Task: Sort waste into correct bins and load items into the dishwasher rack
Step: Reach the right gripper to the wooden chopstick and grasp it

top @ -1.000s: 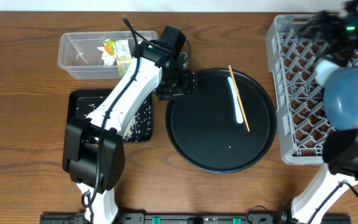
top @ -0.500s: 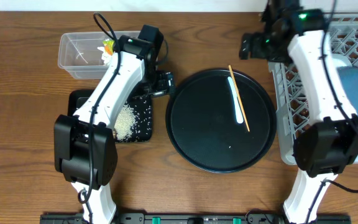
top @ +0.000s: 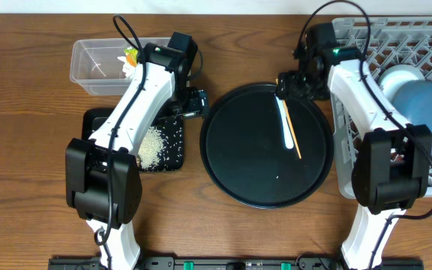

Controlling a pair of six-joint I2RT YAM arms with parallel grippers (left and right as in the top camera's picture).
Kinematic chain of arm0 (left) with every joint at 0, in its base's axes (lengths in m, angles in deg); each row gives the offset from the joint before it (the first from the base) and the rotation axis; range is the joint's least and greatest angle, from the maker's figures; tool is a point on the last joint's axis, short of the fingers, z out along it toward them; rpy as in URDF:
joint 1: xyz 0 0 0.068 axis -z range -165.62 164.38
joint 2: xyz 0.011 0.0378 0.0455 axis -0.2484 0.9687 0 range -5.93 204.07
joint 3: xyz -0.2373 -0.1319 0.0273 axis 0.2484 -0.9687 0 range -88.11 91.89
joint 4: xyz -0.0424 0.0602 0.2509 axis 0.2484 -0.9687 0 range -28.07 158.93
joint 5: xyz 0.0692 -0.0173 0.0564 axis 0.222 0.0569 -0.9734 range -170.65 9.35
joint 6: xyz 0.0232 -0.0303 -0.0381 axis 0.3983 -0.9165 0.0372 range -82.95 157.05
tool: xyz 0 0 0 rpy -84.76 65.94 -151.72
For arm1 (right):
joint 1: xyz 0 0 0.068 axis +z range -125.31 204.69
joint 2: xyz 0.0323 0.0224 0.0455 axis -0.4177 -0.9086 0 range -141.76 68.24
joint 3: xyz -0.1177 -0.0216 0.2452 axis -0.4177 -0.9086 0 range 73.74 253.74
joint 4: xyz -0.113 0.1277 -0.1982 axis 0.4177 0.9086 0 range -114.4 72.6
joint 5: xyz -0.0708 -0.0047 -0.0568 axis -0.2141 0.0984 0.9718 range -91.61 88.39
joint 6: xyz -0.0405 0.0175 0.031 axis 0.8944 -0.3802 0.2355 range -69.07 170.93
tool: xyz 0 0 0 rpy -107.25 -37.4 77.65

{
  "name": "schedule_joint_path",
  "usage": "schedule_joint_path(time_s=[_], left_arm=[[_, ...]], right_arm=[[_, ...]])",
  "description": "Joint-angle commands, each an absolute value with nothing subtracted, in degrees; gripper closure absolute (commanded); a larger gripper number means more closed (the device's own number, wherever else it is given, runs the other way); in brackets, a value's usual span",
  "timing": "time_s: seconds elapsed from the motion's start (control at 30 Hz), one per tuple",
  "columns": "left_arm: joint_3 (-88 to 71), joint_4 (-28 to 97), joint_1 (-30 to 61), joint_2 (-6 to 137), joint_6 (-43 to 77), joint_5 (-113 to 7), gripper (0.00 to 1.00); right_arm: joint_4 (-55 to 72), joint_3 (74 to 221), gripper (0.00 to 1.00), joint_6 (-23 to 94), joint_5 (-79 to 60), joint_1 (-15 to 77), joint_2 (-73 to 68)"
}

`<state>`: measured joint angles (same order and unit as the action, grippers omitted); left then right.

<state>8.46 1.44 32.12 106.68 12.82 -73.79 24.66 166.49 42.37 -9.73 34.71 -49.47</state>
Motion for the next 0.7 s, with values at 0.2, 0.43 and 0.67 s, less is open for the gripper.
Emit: schedule_joint_path(time_s=[0.2,0.43,0.67], left_arm=[[4.33,3.35,32.12,105.74,12.10,-74.91,0.02],[3.98,3.46,32.12,105.74,12.10,-74.91,0.02],[3.98,3.61,32.12,105.74,12.10,-74.91,0.02]], right_arm=[[19.33,159.74,0.34,43.44,-9.47,36.64,-49.10],[18.85,158.80,0.43,43.22,-8.23,36.66,-49.10],[18.58,158.34,0.48,41.78,-8.03,36.99,-49.10]])
